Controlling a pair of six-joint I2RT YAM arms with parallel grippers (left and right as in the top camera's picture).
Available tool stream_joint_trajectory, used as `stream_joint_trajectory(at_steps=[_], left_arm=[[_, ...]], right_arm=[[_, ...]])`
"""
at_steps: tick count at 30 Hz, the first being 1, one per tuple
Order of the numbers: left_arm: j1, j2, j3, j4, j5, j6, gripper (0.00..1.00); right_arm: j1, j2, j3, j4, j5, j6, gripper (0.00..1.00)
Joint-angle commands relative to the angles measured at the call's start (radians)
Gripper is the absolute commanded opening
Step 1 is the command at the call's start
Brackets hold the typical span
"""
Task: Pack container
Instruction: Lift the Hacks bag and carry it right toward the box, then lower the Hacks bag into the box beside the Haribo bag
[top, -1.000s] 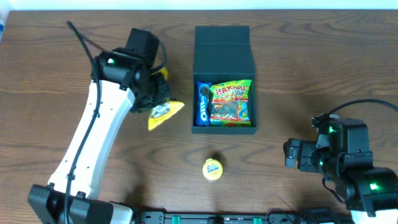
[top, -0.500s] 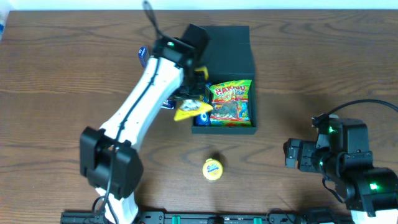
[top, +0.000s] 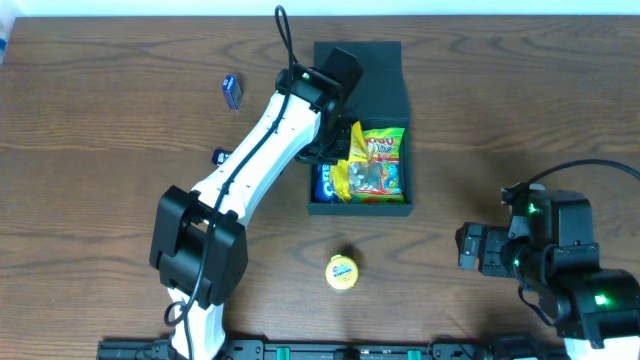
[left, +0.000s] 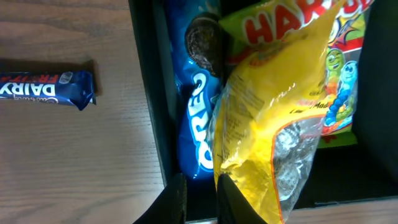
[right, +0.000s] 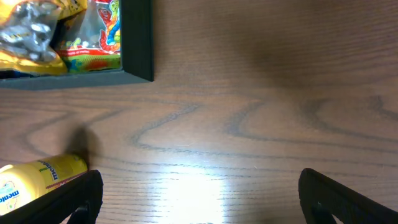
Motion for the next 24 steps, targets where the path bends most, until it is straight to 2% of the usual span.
stream_joint_trajectory(at_steps=[1, 11, 14, 17, 19, 24], left_arm=[[0.002, 0.001, 0.058, -0.005, -0.034, 0.020, 0.20], [-0.022, 0.001, 0.202, -0.071, 0.015, 0.021, 0.49], [-0.060, 0.003, 0.201, -0.053, 0.014, 0.037, 0.64], [-0.098, 0.006, 0.201, -0.031, 0.013, 0.052, 0.88], [-0.122, 0.009, 0.201, -0.016, 0.014, 0.052, 0.98], [-0.136, 0.037, 0.200, -0.001, 0.055, 0.047, 0.96]], right_arm=[[-0.008, -0.006, 0.000, 0.000, 0.000, 0.012, 0.99], [-0.008, -0.006, 0.000, 0.000, 0.000, 0.012, 0.99], [-0.008, -0.006, 0.000, 0.000, 0.000, 0.012, 0.99], [-0.008, -0.006, 0.000, 0.000, 0.000, 0.012, 0.99], [-0.008, -0.006, 0.000, 0.000, 0.000, 0.012, 0.99], [-0.008, -0.006, 0.000, 0.000, 0.000, 0.012, 0.99]])
